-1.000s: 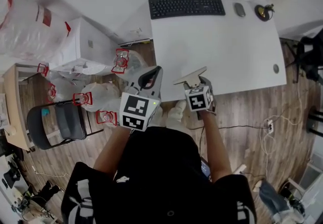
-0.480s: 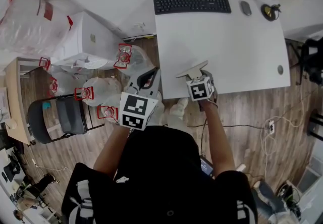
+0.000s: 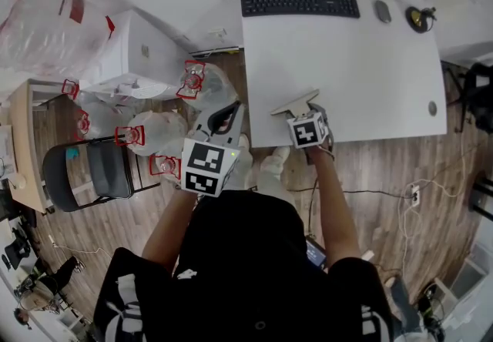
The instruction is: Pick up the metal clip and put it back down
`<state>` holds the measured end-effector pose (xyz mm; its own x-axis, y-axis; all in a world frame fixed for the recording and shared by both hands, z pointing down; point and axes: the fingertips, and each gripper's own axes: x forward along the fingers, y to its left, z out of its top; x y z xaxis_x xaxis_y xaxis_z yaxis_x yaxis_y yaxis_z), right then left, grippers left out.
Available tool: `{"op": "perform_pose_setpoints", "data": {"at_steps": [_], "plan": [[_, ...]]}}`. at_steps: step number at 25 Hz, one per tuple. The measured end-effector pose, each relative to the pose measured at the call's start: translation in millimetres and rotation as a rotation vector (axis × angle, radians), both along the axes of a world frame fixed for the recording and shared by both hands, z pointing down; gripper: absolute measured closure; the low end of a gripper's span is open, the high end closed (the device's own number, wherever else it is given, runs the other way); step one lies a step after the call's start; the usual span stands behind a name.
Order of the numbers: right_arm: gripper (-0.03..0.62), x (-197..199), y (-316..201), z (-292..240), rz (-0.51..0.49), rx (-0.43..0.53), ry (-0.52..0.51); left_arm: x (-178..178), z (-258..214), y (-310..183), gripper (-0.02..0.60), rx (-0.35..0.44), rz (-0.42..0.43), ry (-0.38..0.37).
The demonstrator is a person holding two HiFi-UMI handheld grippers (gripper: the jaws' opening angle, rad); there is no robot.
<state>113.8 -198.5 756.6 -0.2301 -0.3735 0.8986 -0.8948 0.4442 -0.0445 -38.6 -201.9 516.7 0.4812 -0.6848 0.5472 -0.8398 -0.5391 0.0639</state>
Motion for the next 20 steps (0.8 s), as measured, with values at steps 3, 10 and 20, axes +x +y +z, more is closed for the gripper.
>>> {"op": "perform_pose_setpoints", "data": {"at_steps": [3,10,20], "plan": [[0.307,-1.4,1.8,3.9,0.004,-0.014,-0.005,1.1,-1.4,-0.9,0.561,-0.002,0.000,0.021],[0.307,-4.2,1.4,10.3,-0.008,-0.028,-0.022,-3.3,0.6,-0.2,0.561,-0.007,0.000,0.007],[0.309,-7.1,1.6,13.1,-0.001,-0.033,-0.033,-10.9,3.5,-5.6,0.561,-0.006,-0.004,0.007]]}}
